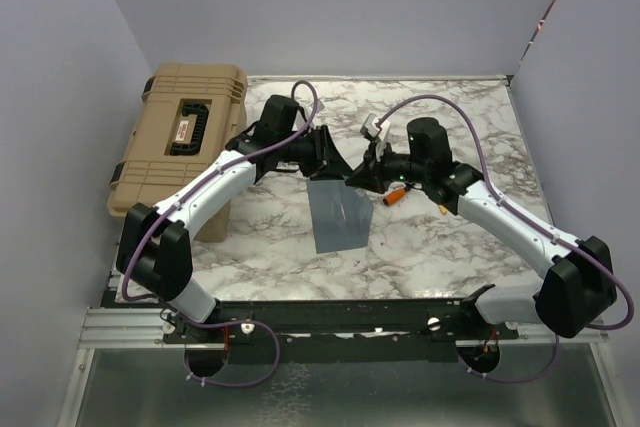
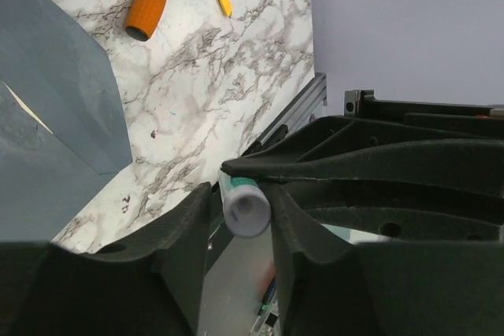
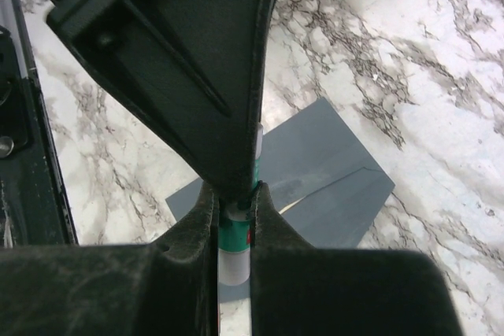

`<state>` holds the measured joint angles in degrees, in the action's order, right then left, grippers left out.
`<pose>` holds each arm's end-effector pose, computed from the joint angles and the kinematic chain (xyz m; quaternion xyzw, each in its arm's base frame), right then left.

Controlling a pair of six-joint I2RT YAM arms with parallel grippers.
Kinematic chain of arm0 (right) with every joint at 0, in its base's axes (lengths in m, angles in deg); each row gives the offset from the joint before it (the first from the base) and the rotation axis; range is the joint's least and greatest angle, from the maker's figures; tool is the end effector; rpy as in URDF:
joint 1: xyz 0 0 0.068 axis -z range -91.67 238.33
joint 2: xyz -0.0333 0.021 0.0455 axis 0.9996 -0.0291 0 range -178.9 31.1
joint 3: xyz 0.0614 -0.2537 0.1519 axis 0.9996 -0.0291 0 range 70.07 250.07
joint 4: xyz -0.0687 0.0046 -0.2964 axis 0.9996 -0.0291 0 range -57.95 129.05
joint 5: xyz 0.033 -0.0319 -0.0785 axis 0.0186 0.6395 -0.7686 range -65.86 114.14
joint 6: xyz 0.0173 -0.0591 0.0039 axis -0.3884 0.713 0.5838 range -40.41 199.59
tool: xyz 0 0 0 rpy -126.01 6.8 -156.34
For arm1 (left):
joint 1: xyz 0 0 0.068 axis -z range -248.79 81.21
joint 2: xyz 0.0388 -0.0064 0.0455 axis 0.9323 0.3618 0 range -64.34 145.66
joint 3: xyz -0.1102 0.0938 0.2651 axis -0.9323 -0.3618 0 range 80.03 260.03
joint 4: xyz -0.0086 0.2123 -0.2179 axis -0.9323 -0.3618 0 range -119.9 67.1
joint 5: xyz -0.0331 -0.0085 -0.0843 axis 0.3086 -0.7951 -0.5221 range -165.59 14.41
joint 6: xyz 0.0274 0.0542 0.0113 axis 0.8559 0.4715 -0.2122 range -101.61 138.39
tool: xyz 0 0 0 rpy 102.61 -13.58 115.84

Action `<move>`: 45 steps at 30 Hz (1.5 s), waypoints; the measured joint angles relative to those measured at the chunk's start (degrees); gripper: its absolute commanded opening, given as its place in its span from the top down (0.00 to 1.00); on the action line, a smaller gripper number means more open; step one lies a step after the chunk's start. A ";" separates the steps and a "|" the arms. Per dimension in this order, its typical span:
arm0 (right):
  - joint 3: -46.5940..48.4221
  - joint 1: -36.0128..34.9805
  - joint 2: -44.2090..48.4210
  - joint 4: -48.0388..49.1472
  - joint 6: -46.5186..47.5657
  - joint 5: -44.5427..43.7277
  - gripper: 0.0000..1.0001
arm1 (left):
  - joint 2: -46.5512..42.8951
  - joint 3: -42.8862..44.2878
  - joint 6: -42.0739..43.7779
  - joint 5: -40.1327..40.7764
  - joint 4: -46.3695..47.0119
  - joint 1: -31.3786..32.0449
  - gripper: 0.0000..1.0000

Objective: Place the letter into the envelope and seal it

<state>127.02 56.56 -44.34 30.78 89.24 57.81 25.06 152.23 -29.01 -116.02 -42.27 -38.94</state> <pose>0.2764 0.2016 0.3122 -0.4303 0.7087 0.3383 0.4451 0.3319 -0.2254 0.3138 0.0256 0.8521 -0.5045 0.1369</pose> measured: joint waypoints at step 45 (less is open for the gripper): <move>-4.59 5.75 8.55 30.91 -80.13 -9.33 0.51 | -4.98 4.50 -32.48 -5.60 28.26 -7.04 1.00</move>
<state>122.43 62.31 -35.79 61.69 9.11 48.48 20.08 156.73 -61.49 -121.61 -14.01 -45.98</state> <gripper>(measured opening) 0.470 0.214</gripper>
